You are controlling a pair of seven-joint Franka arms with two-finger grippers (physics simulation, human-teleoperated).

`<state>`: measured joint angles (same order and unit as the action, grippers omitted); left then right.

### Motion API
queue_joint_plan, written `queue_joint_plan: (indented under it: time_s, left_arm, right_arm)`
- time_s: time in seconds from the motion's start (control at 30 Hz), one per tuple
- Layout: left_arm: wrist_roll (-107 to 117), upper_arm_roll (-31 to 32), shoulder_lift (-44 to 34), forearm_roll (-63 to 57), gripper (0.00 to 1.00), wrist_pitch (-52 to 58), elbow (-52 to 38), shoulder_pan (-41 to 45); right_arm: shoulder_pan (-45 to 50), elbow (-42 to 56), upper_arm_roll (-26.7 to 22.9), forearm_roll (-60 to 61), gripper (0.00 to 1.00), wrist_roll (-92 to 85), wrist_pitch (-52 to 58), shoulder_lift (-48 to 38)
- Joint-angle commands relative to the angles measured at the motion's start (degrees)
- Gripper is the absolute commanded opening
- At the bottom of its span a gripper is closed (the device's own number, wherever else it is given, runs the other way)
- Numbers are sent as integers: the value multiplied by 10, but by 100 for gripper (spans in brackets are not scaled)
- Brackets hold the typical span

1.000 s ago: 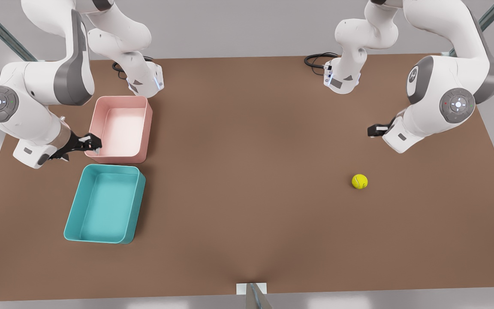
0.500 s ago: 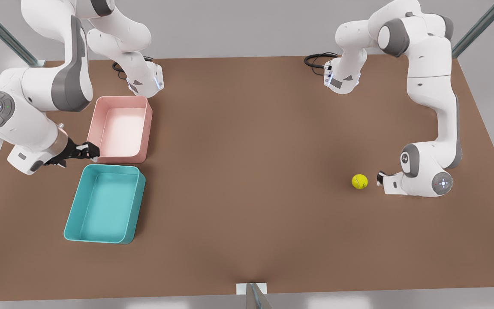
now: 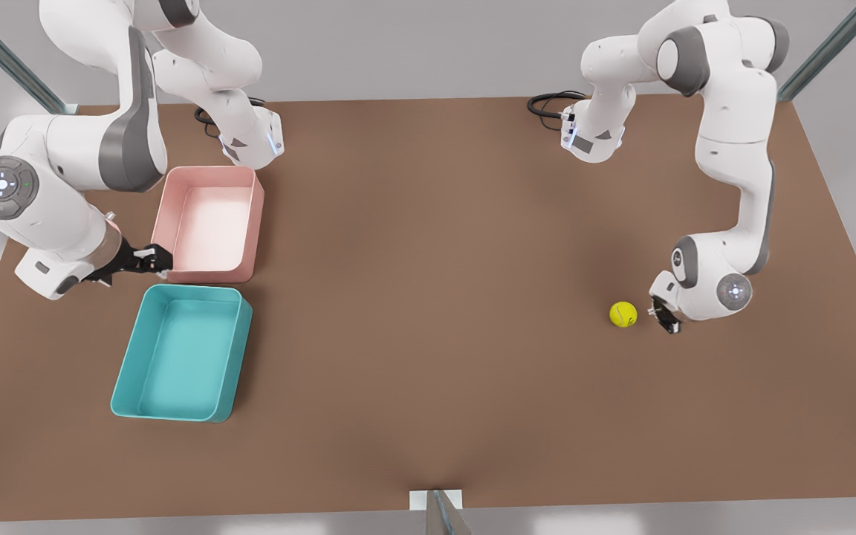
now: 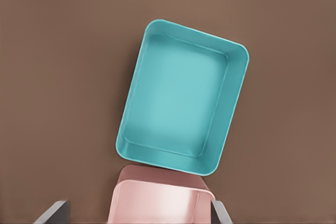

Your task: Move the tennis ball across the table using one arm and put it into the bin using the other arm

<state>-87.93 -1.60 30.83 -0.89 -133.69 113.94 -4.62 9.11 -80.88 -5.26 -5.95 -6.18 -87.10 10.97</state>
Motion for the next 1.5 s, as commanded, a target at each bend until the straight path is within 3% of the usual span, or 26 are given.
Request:
queue_joint_plan:
  time_s: [0.0, 0.23, 0.37, 0.53, 0.6, 0.63, 0.67, 0.7, 0.73, 0.8, 1.0, 1.23, 1.37, 1.47]
  left_arm:
    - [-208, 0, 1, 0, 21, -17, 5, 1]
    - [-99, 5, -2, 1, 21, -12, 5, 32]
    - [324, 129, -2, -2, 21, -40, -4, 86]
    - [331, 131, 0, -16, 21, -25, -20, 88]
    - [366, 106, -5, -28, 21, 148, -104, 88]
    - [601, 77, -44, 2, 21, 204, -118, 104]
    - [710, 14, -87, -16, 100, 307, -114, 117]
    - [799, -40, -116, 58, 100, 329, -122, 138]
    - [1011, -73, -131, 123, 100, 438, -194, 144]
    - [1035, -74, -121, 74, 100, 629, -338, 158]
    - [1022, -69, -125, 35, 100, 690, -375, 107]
    - [1023, -67, -131, 35, 100, 707, -375, 111]
    - [1023, -67, -129, 35, 100, 706, -374, 111]
    - [1023, -68, -128, 35, 100, 705, -373, 111]
  right_arm:
    - [0, 0, 0, 4, 100, 13, 9, -1]
    - [3, -2, 1, 4, 100, 13, 14, 1]
    - [4, -3, 3, 2, 100, 13, 14, 3]
    - [10, -5, 3, 2, 100, 11, 14, 6]
    - [10, -5, 3, 2, 100, 11, 15, 6]
    - [11, -5, 3, 2, 100, 11, 15, 7]
    - [13, -5, 3, 2, 100, 11, 14, 7]
    - [14, -5, 3, 2, 100, 11, 14, 8]
    - [14, -5, 3, 2, 100, 11, 14, 8]
    - [14, -5, 3, 1, 100, 11, 14, 11]
    - [21, -3, 3, 1, 100, 13, 14, 12]
    - [108, 77, 11, 56, 100, 17, -4, 129]
    - [165, -37, 13, 54, 100, -1, -132, 148]
    - [154, -96, 17, 55, 100, -250, -198, 160]
